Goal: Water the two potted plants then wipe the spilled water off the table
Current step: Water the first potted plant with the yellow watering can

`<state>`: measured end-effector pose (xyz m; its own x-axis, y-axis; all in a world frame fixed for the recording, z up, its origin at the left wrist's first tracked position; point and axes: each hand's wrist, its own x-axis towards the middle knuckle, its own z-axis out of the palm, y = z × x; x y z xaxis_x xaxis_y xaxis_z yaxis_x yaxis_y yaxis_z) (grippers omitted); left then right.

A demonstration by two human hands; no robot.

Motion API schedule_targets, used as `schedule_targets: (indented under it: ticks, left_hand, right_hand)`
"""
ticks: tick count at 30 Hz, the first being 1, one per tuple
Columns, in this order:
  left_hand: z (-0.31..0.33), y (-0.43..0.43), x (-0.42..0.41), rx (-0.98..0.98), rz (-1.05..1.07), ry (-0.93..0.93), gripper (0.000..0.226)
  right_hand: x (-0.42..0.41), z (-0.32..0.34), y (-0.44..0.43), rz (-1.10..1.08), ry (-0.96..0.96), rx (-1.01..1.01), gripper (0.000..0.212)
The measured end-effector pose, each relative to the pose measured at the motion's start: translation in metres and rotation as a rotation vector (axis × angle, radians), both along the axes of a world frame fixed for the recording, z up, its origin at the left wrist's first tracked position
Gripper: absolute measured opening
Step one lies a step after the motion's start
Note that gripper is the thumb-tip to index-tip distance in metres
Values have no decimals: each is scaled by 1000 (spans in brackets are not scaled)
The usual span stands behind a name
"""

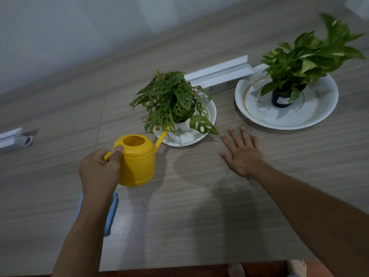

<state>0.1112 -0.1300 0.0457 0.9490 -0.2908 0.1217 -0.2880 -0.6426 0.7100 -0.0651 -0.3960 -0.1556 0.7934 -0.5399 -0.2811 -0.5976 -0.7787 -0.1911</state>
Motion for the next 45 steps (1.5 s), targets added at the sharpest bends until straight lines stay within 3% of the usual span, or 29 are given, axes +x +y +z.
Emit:
schedule_targets:
  ticks: [8, 23, 45]
  left_hand:
    - [2, -1, 1, -13, -2, 28, 44]
    - [8, -1, 21, 79, -65, -81, 47]
    - [18, -10, 32, 75, -73, -58, 41]
  right_hand:
    - [14, 1, 23, -7, -62, 32, 68]
    - [16, -1, 26, -3, -46, 6, 69]
    - [17, -2, 27, 3, -4, -26, 70]
